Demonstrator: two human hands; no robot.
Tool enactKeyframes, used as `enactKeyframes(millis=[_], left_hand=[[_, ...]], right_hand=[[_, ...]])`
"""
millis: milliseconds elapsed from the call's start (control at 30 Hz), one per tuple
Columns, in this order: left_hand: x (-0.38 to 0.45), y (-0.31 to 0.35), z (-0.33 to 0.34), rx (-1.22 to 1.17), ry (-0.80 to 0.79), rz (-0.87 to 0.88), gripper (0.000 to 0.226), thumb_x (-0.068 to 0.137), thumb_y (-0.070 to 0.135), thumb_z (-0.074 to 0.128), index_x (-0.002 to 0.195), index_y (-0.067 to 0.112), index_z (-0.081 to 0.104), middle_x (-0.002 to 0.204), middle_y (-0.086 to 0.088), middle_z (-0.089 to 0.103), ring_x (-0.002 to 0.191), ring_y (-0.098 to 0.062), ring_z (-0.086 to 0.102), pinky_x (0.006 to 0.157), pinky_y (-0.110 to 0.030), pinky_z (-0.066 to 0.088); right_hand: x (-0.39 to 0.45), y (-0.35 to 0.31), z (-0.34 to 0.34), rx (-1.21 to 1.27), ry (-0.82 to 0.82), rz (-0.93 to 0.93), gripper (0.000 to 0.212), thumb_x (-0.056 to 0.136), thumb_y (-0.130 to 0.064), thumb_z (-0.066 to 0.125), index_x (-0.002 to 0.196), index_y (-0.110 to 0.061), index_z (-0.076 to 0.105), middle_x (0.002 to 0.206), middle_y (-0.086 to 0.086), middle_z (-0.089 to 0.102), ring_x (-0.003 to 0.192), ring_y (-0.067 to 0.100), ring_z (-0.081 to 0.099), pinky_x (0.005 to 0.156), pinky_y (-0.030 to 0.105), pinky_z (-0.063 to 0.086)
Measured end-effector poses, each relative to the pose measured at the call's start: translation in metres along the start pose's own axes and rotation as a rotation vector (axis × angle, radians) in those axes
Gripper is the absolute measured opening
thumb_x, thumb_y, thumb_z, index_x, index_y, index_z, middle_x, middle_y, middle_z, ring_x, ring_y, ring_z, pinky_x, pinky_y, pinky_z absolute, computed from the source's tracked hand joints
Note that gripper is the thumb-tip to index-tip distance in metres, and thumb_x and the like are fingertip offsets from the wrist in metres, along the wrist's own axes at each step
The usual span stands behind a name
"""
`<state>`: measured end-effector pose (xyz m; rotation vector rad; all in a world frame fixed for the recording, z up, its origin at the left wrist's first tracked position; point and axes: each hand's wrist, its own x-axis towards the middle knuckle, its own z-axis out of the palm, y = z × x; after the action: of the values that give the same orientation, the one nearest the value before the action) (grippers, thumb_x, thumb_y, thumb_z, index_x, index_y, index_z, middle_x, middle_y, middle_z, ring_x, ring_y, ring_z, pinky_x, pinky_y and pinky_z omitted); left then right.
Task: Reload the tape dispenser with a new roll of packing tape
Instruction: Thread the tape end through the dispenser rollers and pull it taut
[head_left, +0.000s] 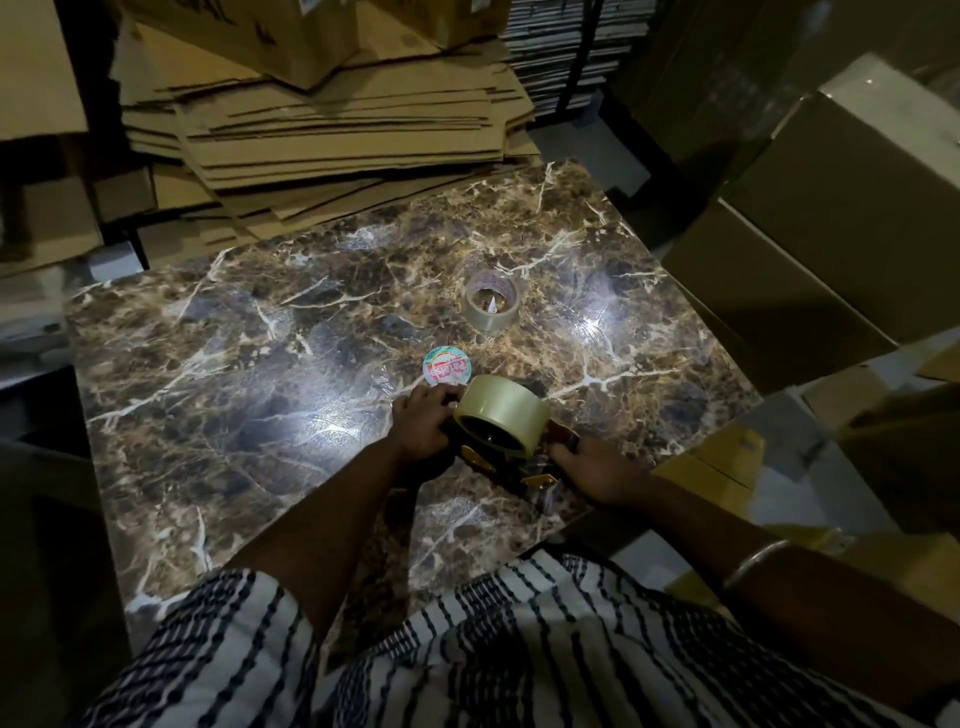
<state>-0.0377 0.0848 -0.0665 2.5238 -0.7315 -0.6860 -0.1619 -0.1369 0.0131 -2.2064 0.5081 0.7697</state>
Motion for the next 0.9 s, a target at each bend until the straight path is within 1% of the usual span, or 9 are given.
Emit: enactKeyframes(millis=[100, 167, 233, 300, 400, 500, 600, 767, 900], left_hand=[[-0.001, 0.006, -0.007, -0.037, -0.032, -0.053, 0.064, 0.082, 0.023, 0.065, 0.143, 0.023, 0.045, 0.148, -0.003, 0.041, 0.14, -0.027, 0.028, 0.11, -0.039, 0.018], [-0.004, 0.008, -0.012, -0.078, -0.059, -0.061, 0.069, 0.079, 0.031, 0.058, 0.146, 0.022, 0.042, 0.151, -0.003, 0.039, 0.143, -0.026, 0.024, 0.112, -0.039, 0.015], [-0.007, 0.01, -0.018, -0.114, -0.086, -0.069, 0.076, 0.071, 0.036, 0.049, 0.145, 0.02, 0.044, 0.15, -0.003, 0.04, 0.144, -0.026, 0.023, 0.113, -0.039, 0.014], [-0.009, 0.012, -0.02, -0.135, -0.075, -0.07, 0.068, 0.077, 0.035, 0.053, 0.143, 0.02, 0.047, 0.149, -0.004, 0.042, 0.144, -0.026, 0.024, 0.113, -0.039, 0.014], [-0.01, 0.014, -0.017, -0.117, -0.032, -0.075, 0.055, 0.082, 0.023, 0.065, 0.136, 0.021, 0.054, 0.143, -0.003, 0.046, 0.141, -0.027, 0.028, 0.112, -0.041, 0.016], [-0.012, 0.021, -0.015, -0.026, -0.02, -0.084, 0.059, 0.081, 0.027, 0.067, 0.138, 0.027, 0.051, 0.144, 0.001, 0.043, 0.14, -0.026, 0.027, 0.111, -0.045, 0.018], [-0.015, 0.024, -0.017, -0.025, -0.015, -0.089, 0.066, 0.081, 0.031, 0.067, 0.143, 0.028, 0.045, 0.148, 0.002, 0.041, 0.141, -0.026, 0.025, 0.111, -0.044, 0.018], [-0.014, 0.024, -0.023, -0.112, 0.009, -0.112, 0.053, 0.086, 0.024, 0.067, 0.137, 0.02, 0.055, 0.147, -0.003, 0.046, 0.14, -0.024, 0.03, 0.106, -0.032, 0.016], [-0.012, 0.021, -0.027, -0.159, -0.056, -0.097, 0.055, 0.088, 0.008, 0.066, 0.14, 0.007, 0.049, 0.147, -0.014, 0.044, 0.141, -0.026, 0.032, 0.094, -0.021, 0.016]], right_hand=[[0.001, -0.004, 0.0, -0.03, 0.012, -0.037, 0.041, 0.104, -0.039, 0.044, 0.08, -0.008, 0.057, 0.071, 0.017, 0.051, 0.062, 0.022, 0.05, 0.061, 0.033, 0.036], [0.0, -0.007, 0.001, -0.042, 0.012, -0.043, 0.05, 0.105, -0.04, 0.043, 0.084, 0.004, 0.057, 0.071, 0.017, 0.05, 0.062, 0.022, 0.049, 0.06, 0.032, 0.034], [0.001, -0.007, 0.001, -0.056, 0.016, -0.033, 0.055, 0.105, -0.043, 0.042, 0.094, 0.008, 0.06, 0.071, 0.016, 0.052, 0.064, 0.022, 0.051, 0.06, 0.033, 0.035], [0.002, -0.007, -0.001, -0.053, 0.013, -0.023, 0.055, 0.103, -0.047, 0.042, 0.097, 0.004, 0.062, 0.071, 0.013, 0.053, 0.064, 0.021, 0.052, 0.062, 0.033, 0.036], [0.002, -0.005, -0.006, 0.001, -0.039, -0.04, 0.047, 0.104, -0.041, 0.044, 0.096, 0.003, 0.06, 0.067, 0.009, 0.051, 0.058, 0.018, 0.048, 0.063, 0.036, 0.037], [-0.002, -0.007, -0.009, 0.013, -0.053, -0.029, 0.037, 0.104, -0.034, 0.045, 0.077, -0.012, 0.056, 0.063, 0.005, 0.051, 0.055, 0.016, 0.046, 0.064, 0.037, 0.036], [-0.005, -0.013, -0.009, -0.074, -0.064, -0.013, 0.036, 0.105, -0.037, 0.044, 0.08, -0.015, 0.058, 0.071, 0.01, 0.056, 0.063, 0.02, 0.051, 0.064, 0.032, 0.037], [-0.005, -0.016, -0.007, -0.101, -0.037, -0.017, 0.038, 0.105, -0.038, 0.042, 0.081, -0.013, 0.058, 0.073, 0.013, 0.055, 0.066, 0.021, 0.053, 0.062, 0.031, 0.037], [-0.005, -0.018, -0.004, -0.064, -0.005, -0.018, 0.044, 0.105, -0.039, 0.043, 0.089, -0.003, 0.063, 0.073, 0.011, 0.058, 0.062, 0.021, 0.053, 0.06, 0.031, 0.036]])
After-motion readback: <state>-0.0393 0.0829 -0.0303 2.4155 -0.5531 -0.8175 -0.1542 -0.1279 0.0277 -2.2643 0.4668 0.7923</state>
